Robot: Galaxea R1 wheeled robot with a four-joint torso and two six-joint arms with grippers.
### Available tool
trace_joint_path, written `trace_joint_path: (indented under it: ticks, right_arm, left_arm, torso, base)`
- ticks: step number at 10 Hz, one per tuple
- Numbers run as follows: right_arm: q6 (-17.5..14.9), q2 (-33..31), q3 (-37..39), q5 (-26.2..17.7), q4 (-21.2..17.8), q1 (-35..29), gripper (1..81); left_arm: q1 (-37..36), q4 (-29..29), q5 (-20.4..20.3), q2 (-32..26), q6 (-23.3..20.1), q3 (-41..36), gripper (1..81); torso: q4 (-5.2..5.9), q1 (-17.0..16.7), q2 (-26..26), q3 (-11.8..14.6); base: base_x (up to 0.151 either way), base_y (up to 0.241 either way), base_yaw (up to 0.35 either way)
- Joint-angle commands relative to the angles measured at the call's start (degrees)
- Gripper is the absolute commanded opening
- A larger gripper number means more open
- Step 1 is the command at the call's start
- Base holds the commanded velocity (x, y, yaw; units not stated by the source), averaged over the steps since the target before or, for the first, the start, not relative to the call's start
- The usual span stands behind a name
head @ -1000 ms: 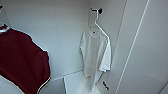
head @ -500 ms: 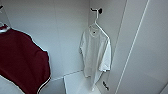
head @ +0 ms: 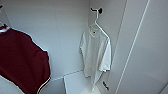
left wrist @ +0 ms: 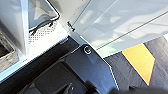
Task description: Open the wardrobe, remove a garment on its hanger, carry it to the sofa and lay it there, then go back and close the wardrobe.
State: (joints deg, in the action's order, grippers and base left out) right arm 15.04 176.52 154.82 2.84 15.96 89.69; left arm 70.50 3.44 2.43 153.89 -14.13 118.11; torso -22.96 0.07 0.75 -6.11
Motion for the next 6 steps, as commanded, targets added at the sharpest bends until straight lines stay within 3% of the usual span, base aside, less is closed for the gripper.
trace_joint_path:
  ticks: [1, 6]
  right_arm:
    - [0.0, 0.3, -0.6, -3.1, 0.0, -2.2, 81.1]
    - [0.2, 0.2, -0.6, -2.8, -0.3, -2.1, 81.1]
  left_arm:
    - [-13.0, 0.6, 4.4, -8.3, 3.6, -15.3, 81.1]
    - [-22.5, 3.6, 6.6, -12.9, 4.1, -25.7, 81.1]
  torso:
    - [0.00, 0.0, 0.0, 0.0]
    - [0.00, 0.0, 0.0, 0.0]
  base:
    - [0.000, 0.000, 0.000]
    - [0.000, 0.000, 0.000]
